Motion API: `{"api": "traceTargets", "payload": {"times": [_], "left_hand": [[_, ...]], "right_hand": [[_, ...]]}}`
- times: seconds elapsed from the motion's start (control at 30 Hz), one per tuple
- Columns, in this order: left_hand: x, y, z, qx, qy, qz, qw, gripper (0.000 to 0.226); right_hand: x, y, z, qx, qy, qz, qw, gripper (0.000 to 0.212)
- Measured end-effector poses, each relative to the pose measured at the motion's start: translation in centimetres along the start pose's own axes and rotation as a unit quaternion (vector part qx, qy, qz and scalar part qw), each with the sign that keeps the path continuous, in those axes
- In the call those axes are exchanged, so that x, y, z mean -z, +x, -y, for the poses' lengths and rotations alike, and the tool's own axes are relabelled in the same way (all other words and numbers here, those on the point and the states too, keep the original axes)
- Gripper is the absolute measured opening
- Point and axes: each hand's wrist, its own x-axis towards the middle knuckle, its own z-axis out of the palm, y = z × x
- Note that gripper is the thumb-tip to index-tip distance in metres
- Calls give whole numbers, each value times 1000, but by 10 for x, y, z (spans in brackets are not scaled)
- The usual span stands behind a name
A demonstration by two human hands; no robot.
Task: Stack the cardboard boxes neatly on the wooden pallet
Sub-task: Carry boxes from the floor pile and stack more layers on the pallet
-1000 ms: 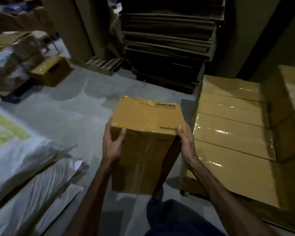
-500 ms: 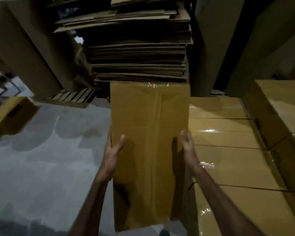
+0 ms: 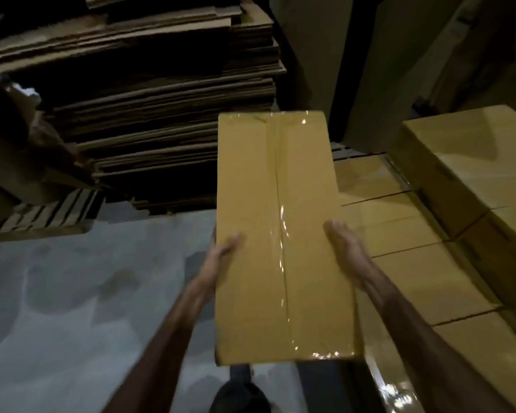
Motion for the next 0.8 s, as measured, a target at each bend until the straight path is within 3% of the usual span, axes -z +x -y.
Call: {"api": "traceTargets", "payload": {"times": [0.1, 0.2, 0.3, 0.37, 0.47, 0.53, 0.6, 0.67, 0.73, 0.8], "left_hand": [[15, 51, 1, 32, 64, 24, 997, 73], [31, 109, -35, 80, 118, 65, 988, 87], [23, 161, -75, 100, 179, 120, 971, 80], [9, 192, -102, 75, 233, 140, 959, 74], [-12, 243, -133, 39, 325, 159, 931, 75], [-27, 281, -145, 26, 359, 167, 918, 68], [-42, 316, -156, 10, 378, 187, 907, 67], [-57, 350, -165, -1, 393, 196, 899, 73], [-73, 383, -173, -2, 385, 191, 903, 74], [-85, 415, -184, -3, 397, 185, 899, 77]], "right_hand": [[-20, 25, -28, -63, 20, -20, 998, 103], [-24, 56, -31, -79, 13, -40, 996, 137], [-30, 79, -24, -80, 1, -112, 990, 116], [-34, 91, -16, -79, -5, -150, 985, 113], [-38, 112, -14, -49, 16, -195, 979, 81], [-42, 131, -18, -48, 39, -224, 973, 84], [-38, 157, -27, -28, 46, -252, 966, 108], [-27, 190, -36, -22, 52, -276, 959, 119], [-25, 216, -26, -12, 66, -293, 954, 111], [-25, 240, -10, 4, 68, -305, 950, 89]]}}
